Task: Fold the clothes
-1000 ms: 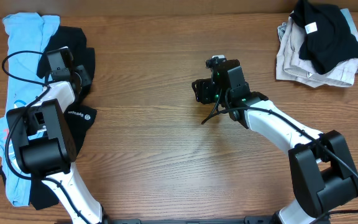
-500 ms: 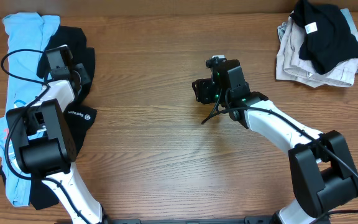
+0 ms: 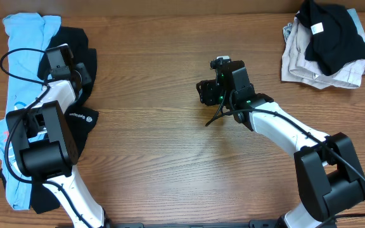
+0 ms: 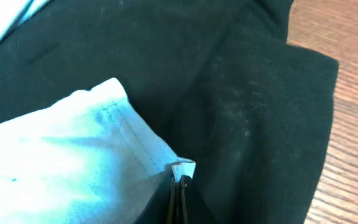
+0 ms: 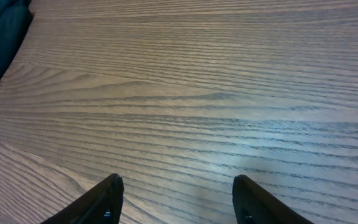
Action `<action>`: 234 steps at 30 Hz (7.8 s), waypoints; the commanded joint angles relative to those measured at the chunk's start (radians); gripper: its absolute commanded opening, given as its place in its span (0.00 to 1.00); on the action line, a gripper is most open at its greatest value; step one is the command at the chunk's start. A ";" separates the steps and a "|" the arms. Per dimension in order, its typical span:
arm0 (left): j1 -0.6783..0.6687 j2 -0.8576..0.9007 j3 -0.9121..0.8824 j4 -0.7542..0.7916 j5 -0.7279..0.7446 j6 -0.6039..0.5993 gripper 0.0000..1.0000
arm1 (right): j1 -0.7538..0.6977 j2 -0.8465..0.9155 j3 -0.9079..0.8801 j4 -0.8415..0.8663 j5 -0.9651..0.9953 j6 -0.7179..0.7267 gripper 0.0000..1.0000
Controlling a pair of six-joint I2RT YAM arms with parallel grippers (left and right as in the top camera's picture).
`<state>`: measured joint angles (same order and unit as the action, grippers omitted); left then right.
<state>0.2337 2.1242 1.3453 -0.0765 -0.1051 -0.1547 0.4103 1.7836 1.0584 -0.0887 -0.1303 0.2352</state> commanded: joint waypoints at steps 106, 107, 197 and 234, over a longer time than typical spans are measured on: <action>-0.205 -0.827 0.655 0.100 0.761 -0.474 0.04 | 0.200 0.135 0.023 0.302 -0.223 -0.153 0.80; -0.205 -0.832 0.655 0.100 0.761 -0.474 0.04 | 0.202 0.149 0.023 0.328 -0.251 -0.153 0.75; -0.340 -0.532 0.655 -1.251 -0.036 0.111 0.04 | -0.046 -0.211 0.024 -0.239 -0.406 -0.039 0.04; -1.175 -0.554 1.062 -0.858 -0.080 0.201 0.04 | -0.505 -0.636 0.109 -0.566 -0.511 -0.060 0.04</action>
<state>-0.8181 1.5909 2.3734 -0.9348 -0.0460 -0.0231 -0.0910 1.1786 1.1393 -0.6498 -0.6292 0.1829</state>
